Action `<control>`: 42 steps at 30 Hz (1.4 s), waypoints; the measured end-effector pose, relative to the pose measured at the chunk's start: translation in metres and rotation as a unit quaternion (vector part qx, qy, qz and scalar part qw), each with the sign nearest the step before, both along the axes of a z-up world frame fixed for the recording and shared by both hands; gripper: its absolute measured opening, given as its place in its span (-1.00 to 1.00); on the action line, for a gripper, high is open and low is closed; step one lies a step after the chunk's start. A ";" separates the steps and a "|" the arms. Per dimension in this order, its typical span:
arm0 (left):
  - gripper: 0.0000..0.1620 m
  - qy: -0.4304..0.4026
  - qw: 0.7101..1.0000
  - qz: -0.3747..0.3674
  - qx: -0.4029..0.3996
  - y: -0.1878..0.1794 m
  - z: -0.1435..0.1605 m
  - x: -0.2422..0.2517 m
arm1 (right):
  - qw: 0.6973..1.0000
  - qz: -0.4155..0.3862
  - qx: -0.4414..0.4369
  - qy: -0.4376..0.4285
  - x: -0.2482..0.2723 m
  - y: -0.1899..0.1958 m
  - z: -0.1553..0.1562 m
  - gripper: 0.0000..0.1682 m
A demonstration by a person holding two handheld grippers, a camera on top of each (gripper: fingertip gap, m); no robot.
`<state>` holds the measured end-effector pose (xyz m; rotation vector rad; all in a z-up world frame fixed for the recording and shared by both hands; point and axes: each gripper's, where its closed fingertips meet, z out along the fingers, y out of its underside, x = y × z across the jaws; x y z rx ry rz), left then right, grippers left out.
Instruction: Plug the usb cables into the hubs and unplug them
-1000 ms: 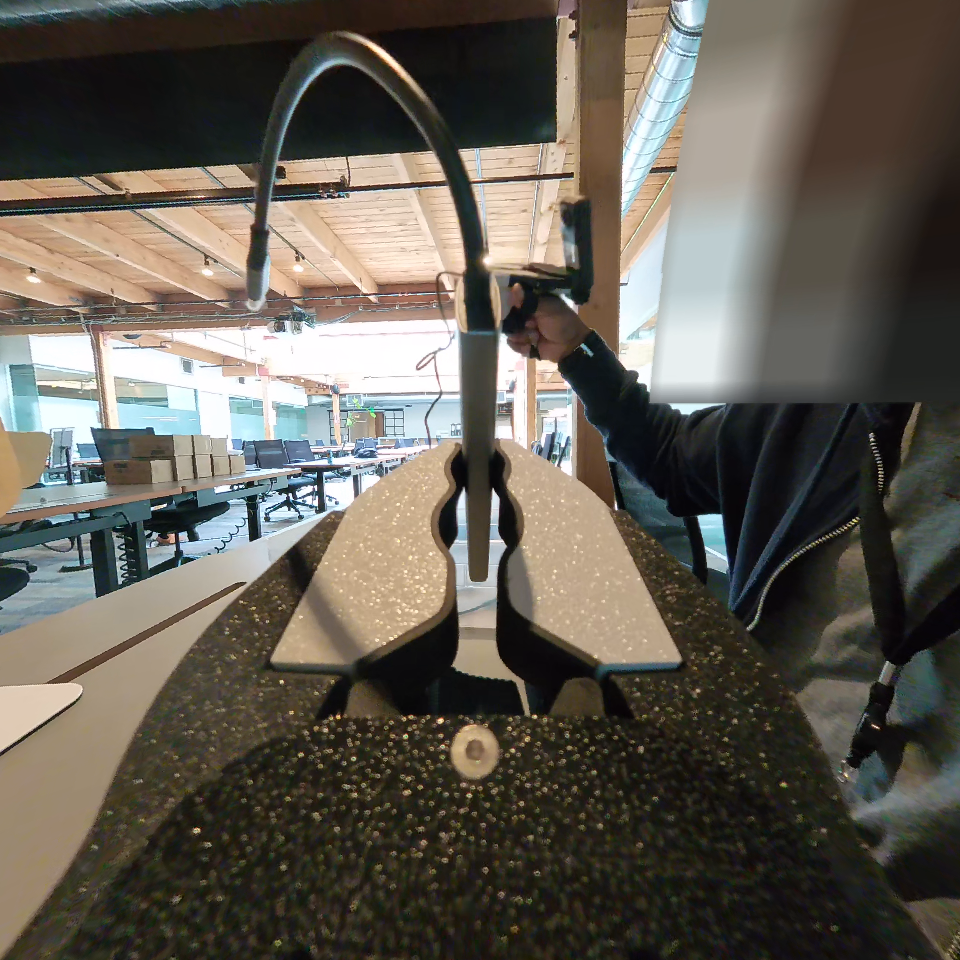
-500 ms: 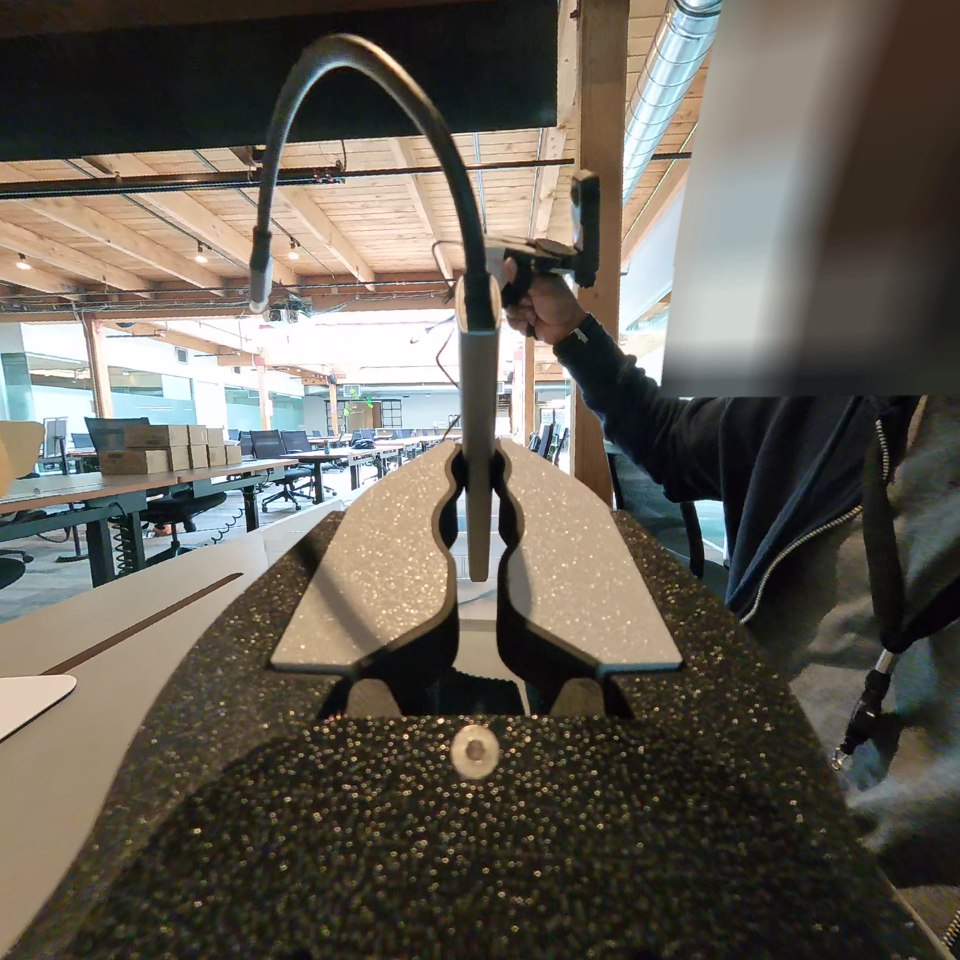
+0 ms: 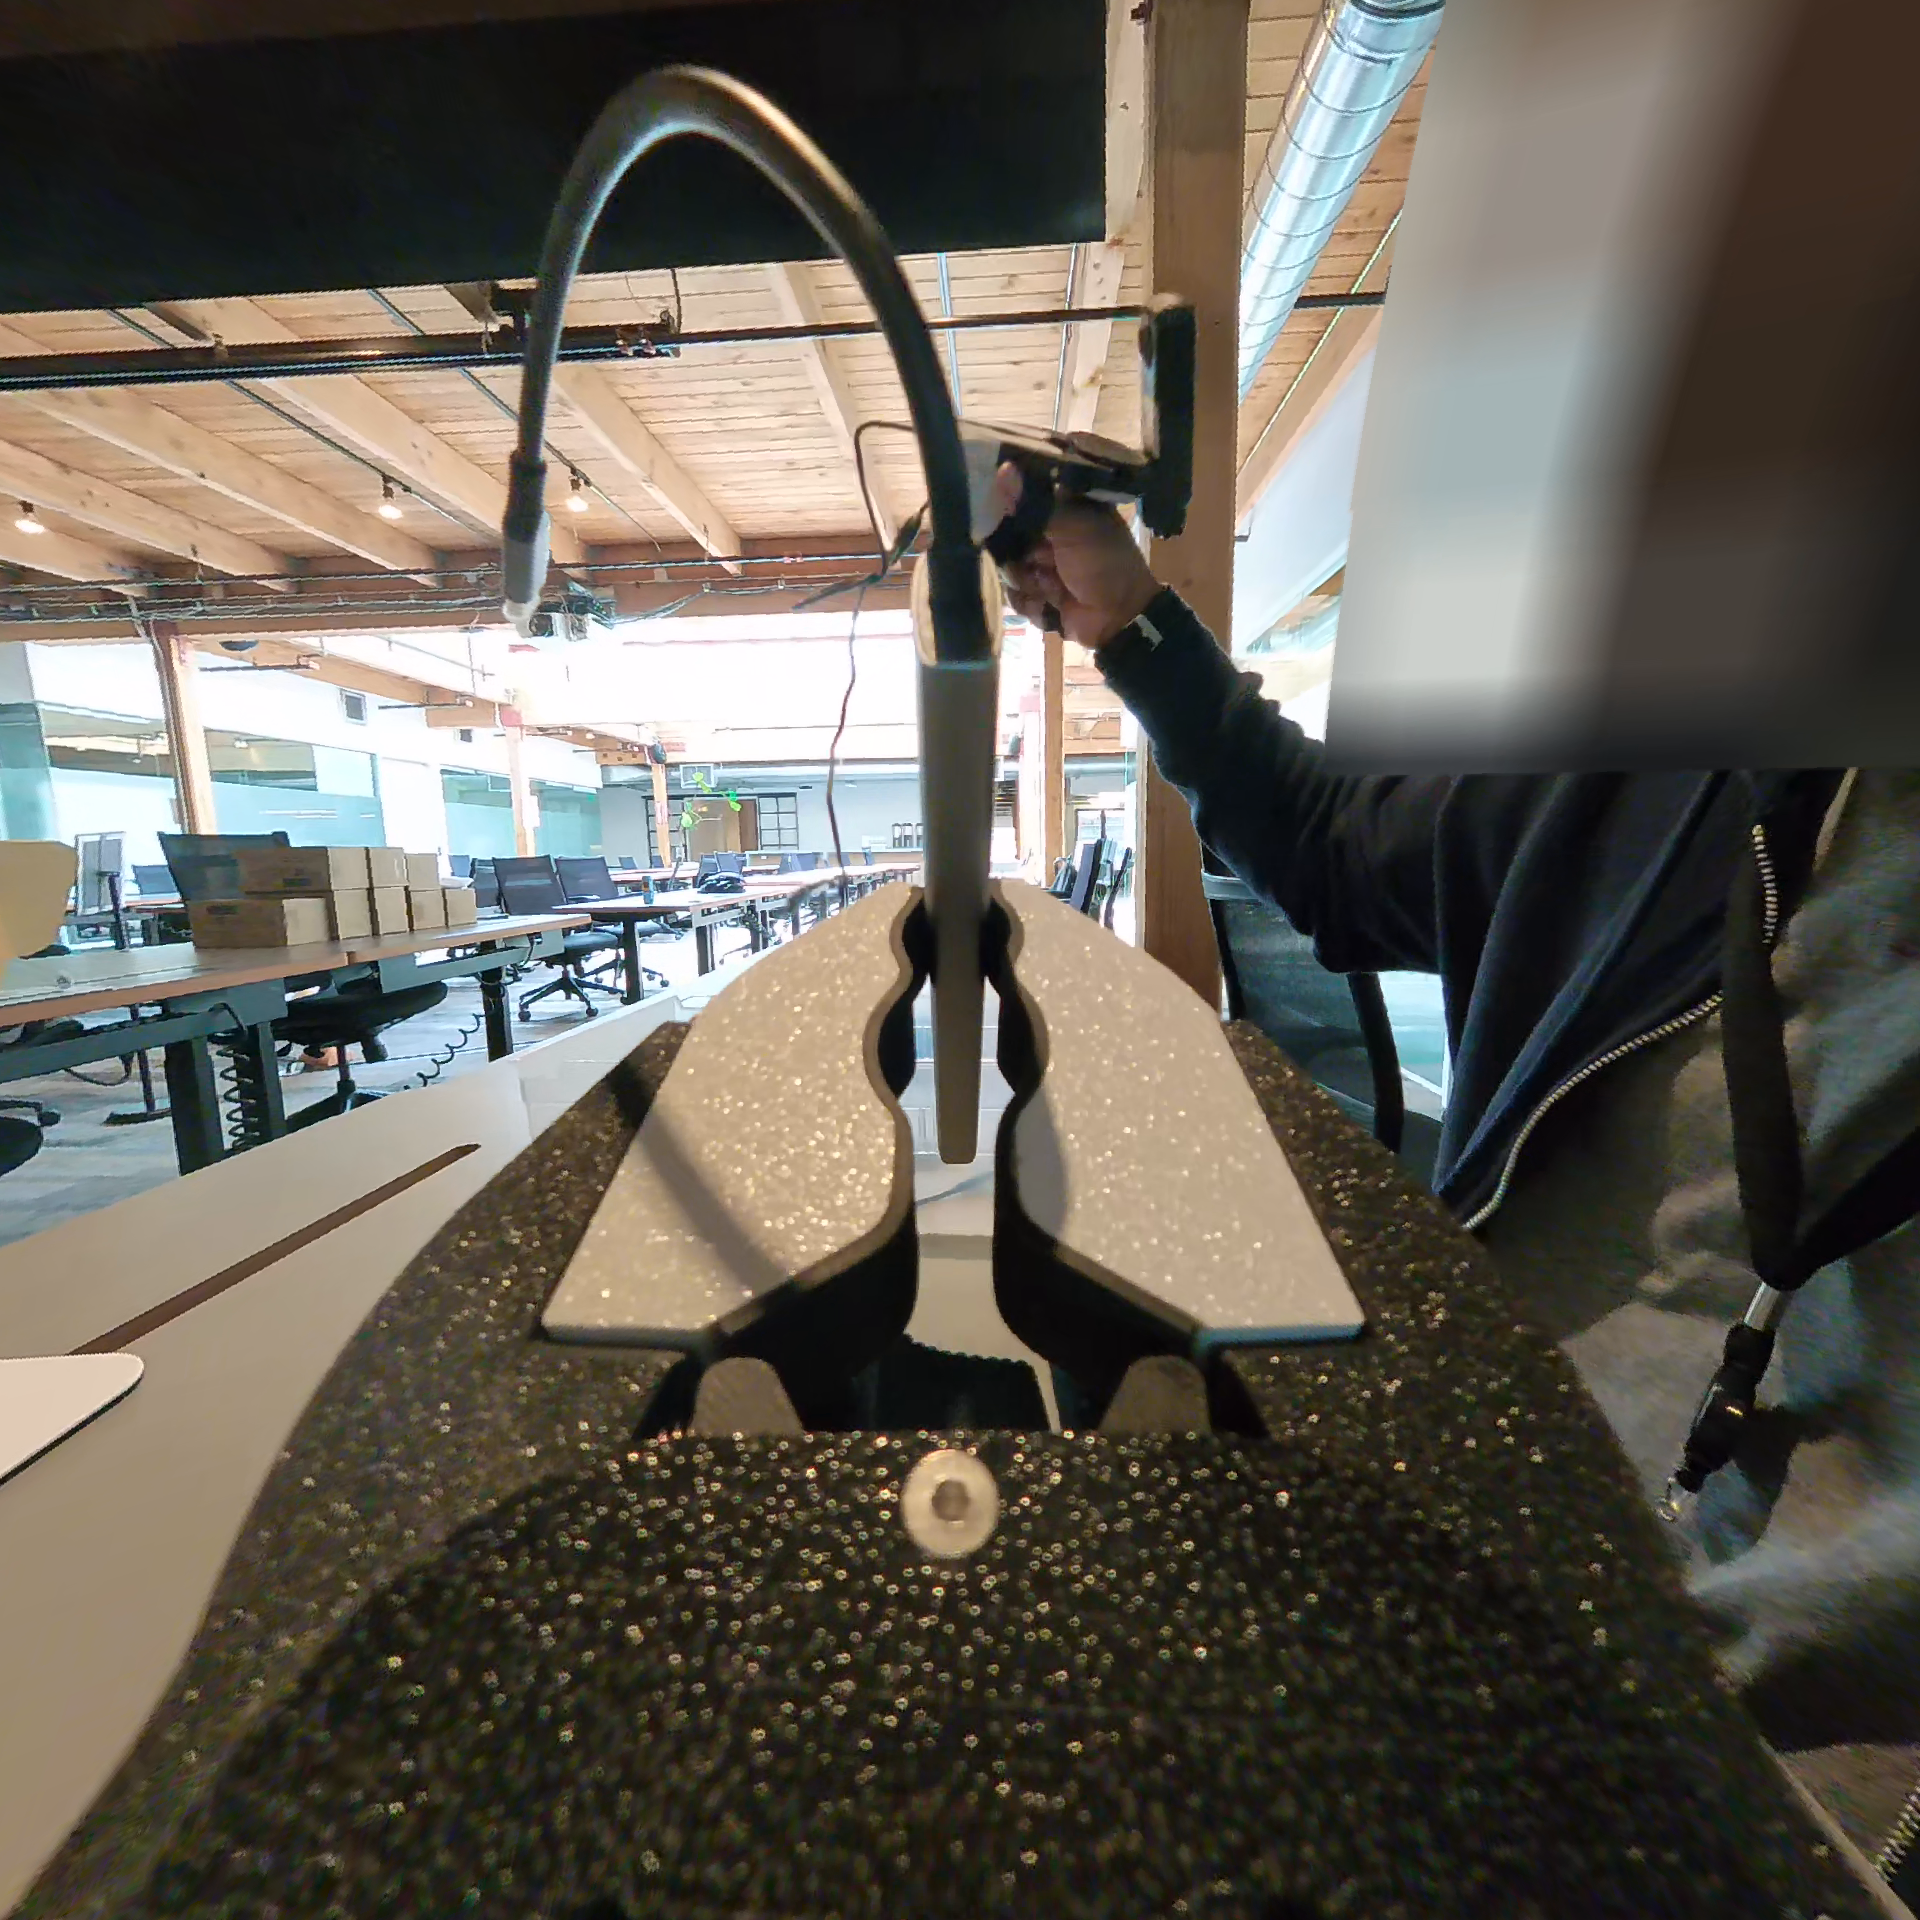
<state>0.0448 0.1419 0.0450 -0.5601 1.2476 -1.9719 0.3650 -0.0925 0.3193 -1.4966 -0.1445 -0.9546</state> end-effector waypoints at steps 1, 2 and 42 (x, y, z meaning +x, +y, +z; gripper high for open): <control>-0.88 0.000 1.000 0.001 0.000 0.000 0.000 0.000 | 1.000 0.010 -0.013 0.011 -0.002 0.005 -0.006 -0.97; -0.88 0.000 1.000 0.000 -0.002 0.000 0.000 0.000 | 0.999 0.008 -0.040 0.016 0.000 0.013 -0.018 -0.97; -0.88 -0.024 0.997 0.024 -0.070 0.048 0.002 -0.016 | 0.863 0.339 -0.226 0.300 -0.244 0.173 -0.357 -0.96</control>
